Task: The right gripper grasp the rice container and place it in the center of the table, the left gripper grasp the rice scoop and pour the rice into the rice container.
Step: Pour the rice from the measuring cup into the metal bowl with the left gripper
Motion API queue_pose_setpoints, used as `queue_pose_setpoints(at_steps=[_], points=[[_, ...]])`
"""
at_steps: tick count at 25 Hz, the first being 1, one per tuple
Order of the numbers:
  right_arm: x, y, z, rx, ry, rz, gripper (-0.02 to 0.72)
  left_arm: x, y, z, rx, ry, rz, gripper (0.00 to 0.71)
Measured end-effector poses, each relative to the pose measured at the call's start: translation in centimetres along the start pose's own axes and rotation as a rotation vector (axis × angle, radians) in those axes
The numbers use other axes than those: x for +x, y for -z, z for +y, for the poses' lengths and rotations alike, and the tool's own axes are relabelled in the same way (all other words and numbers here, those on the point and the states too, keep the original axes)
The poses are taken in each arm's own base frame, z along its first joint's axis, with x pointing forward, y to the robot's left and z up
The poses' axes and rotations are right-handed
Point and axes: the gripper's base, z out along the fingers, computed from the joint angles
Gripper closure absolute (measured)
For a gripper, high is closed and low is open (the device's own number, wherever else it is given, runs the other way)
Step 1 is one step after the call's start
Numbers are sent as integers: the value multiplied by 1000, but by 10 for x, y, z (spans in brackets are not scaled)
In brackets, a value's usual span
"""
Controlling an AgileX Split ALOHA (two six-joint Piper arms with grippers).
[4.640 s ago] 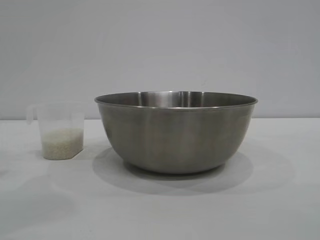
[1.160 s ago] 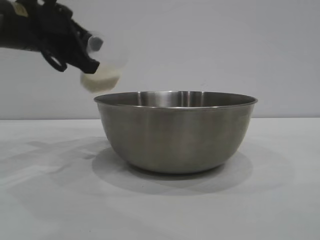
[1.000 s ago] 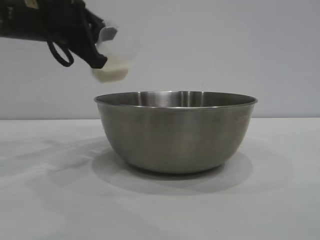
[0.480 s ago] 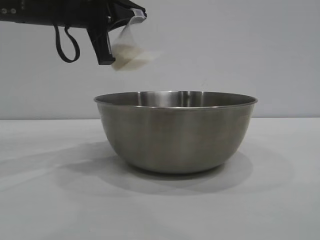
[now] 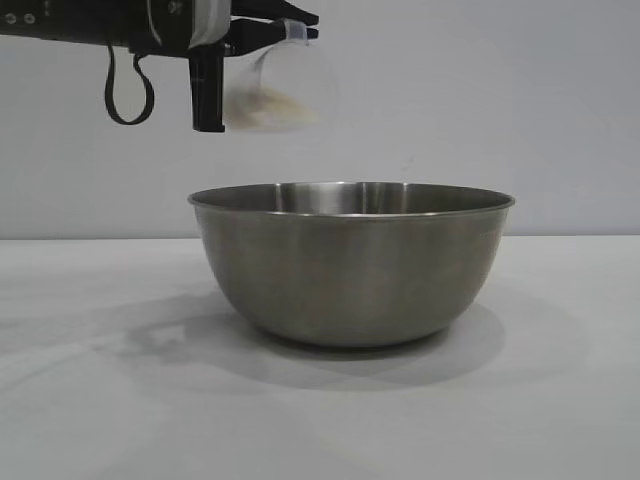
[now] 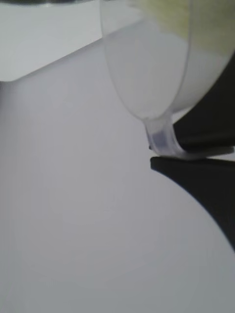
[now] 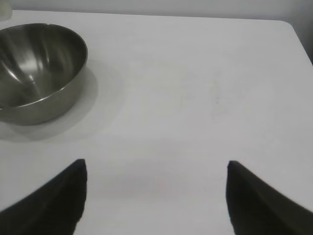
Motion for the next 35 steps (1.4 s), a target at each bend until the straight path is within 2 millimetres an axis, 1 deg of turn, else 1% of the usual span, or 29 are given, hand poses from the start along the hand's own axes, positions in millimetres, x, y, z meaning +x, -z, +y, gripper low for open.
queue_pose_setpoints(at_steps=[7,11,21,29,35], points=[[0,0,0,0,0,0,178,-1,0,0,-1,-83,-16,710],[0,0,0,0,0,0,178,-3,-1,-4,8,-208,-25,710],[0,0,0,0,0,0,178,-6,-2,-16,43,-438,-48,710],[0,0,0,0,0,0,178,-13,-7,-13,20,-640,-75,710],[0,0,0,0,0,-2,178,-19,-13,-9,3,-672,-89,710]])
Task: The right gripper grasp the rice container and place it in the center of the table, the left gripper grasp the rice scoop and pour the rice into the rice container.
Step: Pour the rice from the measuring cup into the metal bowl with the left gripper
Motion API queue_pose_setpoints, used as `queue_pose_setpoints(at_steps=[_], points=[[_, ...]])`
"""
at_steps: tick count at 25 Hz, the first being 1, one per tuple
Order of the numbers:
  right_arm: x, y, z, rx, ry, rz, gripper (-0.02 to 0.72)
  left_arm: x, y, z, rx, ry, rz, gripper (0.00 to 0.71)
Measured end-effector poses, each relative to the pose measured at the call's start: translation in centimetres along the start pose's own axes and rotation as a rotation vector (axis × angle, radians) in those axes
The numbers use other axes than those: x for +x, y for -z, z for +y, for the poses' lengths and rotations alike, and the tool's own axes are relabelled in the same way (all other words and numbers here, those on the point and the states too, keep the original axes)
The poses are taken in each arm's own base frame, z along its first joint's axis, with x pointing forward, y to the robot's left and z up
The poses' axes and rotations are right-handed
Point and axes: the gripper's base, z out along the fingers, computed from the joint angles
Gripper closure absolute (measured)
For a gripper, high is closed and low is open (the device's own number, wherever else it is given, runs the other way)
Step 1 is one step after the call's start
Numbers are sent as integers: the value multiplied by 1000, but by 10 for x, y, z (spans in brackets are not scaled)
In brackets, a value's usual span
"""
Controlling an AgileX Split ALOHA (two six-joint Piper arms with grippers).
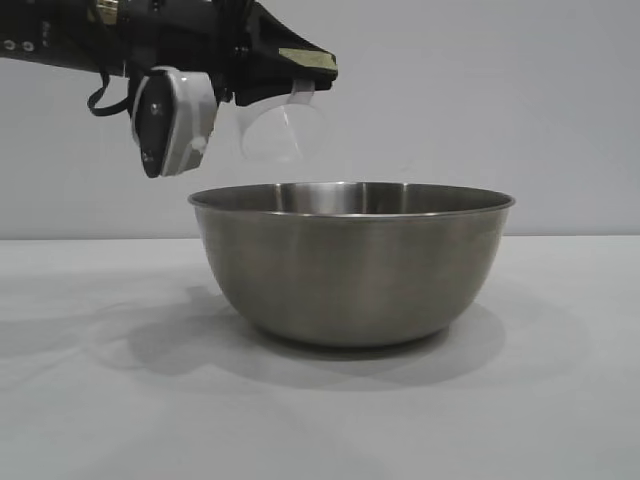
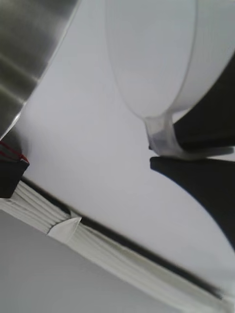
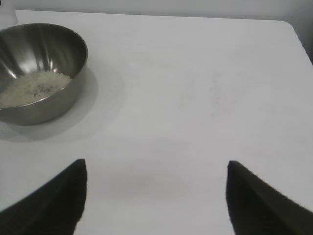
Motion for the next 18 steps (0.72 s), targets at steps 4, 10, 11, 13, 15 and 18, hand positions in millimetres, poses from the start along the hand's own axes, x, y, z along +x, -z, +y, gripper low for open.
queue_pose_setpoints(at_steps=[4,10,11,13,15,18], points=[[0,0,0,0,0,0,178,1,-1,0,4,6,11,710],[0,0,0,0,0,0,178,1,-1,0,5,8,13,710],[0,0,0,0,0,0,178,1,-1,0,5,8,13,710],[0,0,0,0,0,0,178,1,-1,0,5,12,13,710],[0,0,0,0,0,0,178,1,-1,0,5,12,13,710],[0,0,0,0,0,0,178,1,-1,1,3,10,10,710]])
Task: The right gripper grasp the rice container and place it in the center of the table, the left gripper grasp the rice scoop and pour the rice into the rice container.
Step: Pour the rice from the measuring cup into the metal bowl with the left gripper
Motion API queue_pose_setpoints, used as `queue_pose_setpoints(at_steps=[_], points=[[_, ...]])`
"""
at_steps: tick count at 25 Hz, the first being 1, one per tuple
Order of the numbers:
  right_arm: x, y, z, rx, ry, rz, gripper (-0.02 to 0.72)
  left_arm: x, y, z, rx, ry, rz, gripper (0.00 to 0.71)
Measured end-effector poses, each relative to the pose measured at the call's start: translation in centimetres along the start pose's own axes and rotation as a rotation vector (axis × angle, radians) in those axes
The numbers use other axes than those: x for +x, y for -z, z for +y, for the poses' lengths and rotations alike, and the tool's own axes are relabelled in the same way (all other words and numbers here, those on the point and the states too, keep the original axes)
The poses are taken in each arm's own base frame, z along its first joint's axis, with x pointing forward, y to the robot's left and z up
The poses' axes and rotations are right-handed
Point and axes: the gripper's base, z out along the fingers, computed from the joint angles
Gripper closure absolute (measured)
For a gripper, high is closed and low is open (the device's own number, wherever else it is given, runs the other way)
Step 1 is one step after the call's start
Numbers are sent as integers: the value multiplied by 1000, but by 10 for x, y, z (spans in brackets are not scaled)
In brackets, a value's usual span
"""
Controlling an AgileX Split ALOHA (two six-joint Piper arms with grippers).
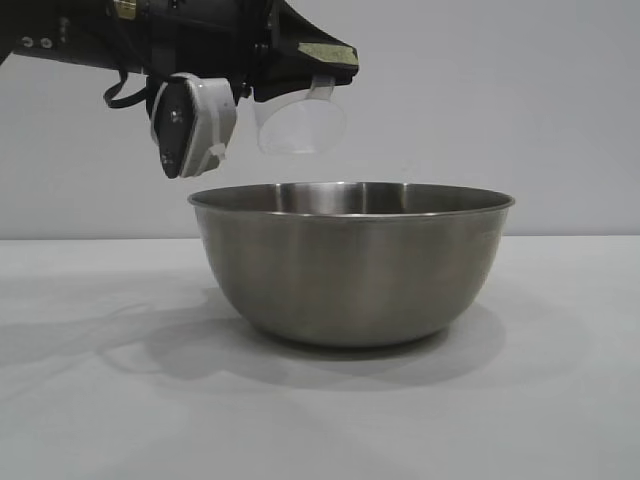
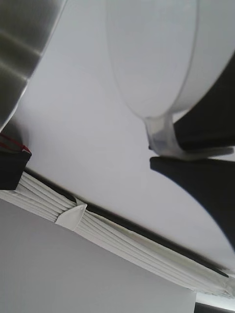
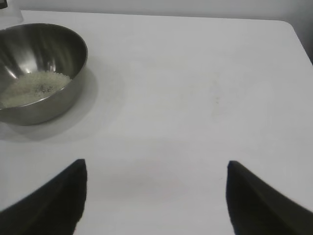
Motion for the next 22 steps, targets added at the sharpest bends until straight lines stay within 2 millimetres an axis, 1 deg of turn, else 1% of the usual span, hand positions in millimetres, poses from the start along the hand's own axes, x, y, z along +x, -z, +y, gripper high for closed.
queue_pose_setpoints(at_steps=[3,5,8,13,15,19,22], points=[[0,0,0,0,0,0,178,0,0,0,0,0,0,710],[0,0,0,0,0,0,178,1,0,-1,6,38,10,710],[0,0,0,0,0,0,178,5,0,-3,27,206,57,710],[0,0,0,0,0,0,178,11,1,-7,37,574,142,710],[0,0,0,0,0,0,178,15,2,-7,15,758,189,710],[0,0,0,0,0,0,178,25,5,-14,-20,1131,333,710],[0,0,0,0,0,0,178,32,8,-20,-53,1340,455,710]])
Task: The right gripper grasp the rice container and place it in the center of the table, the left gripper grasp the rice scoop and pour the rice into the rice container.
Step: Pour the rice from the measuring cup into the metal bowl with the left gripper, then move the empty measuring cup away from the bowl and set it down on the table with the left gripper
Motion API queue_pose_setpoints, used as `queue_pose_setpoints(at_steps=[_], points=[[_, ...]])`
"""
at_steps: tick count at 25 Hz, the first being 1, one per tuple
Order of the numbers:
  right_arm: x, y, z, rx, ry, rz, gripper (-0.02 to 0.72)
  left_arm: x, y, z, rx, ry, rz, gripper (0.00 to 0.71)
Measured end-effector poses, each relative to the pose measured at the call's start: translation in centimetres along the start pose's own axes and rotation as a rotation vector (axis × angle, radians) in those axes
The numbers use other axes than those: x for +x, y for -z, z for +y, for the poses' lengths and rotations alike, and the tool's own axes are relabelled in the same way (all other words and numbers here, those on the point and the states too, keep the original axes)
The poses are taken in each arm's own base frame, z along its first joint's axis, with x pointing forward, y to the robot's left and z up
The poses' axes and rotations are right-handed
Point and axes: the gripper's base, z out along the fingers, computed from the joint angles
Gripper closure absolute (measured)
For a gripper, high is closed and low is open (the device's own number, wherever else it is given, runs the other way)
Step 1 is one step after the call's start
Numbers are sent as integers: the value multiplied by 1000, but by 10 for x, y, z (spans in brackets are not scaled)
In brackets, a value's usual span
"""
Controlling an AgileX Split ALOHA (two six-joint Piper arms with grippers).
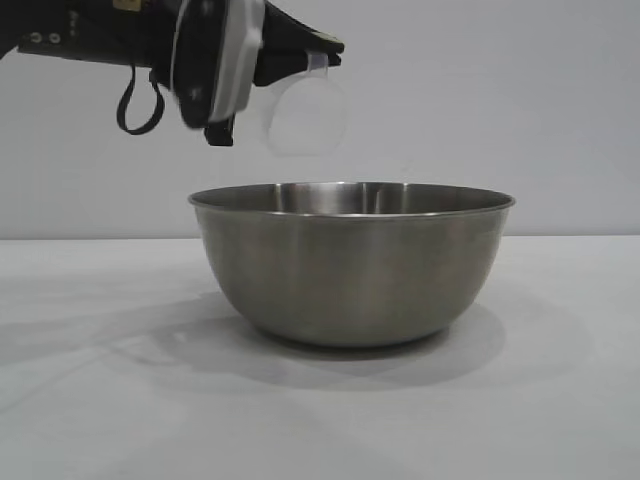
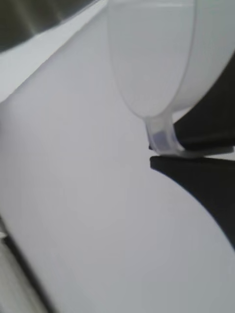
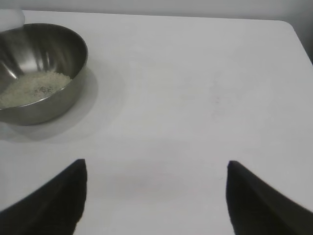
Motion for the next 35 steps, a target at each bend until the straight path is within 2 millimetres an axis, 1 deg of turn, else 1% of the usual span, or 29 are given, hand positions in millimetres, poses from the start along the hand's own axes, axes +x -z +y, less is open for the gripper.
queue_pose_setpoints(at_steps=[4,9,13,16,20,23,26,29,32,35], points=[[0,0,0,0,0,0,178,9,1,6,-81,218,96,710],[0,0,0,0,0,0,178,27,6,16,-251,467,258,710],[0,0,0,0,0,0,178,43,14,23,-410,618,395,710],[0,0,0,0,0,0,178,52,24,21,-492,717,479,710],[0,0,0,0,0,0,178,66,44,15,-548,862,531,710],[0,0,0,0,0,0,178,79,63,10,-592,976,569,710],[0,0,0,0,0,0,178,86,82,1,-608,1057,611,710],[0,0,0,0,0,0,178,85,94,-9,-574,1118,625,710],[0,0,0,0,0,0,178,82,99,-18,-522,1145,630,710],[0,0,0,0,0,0,178,82,105,-36,-458,1166,662,710]])
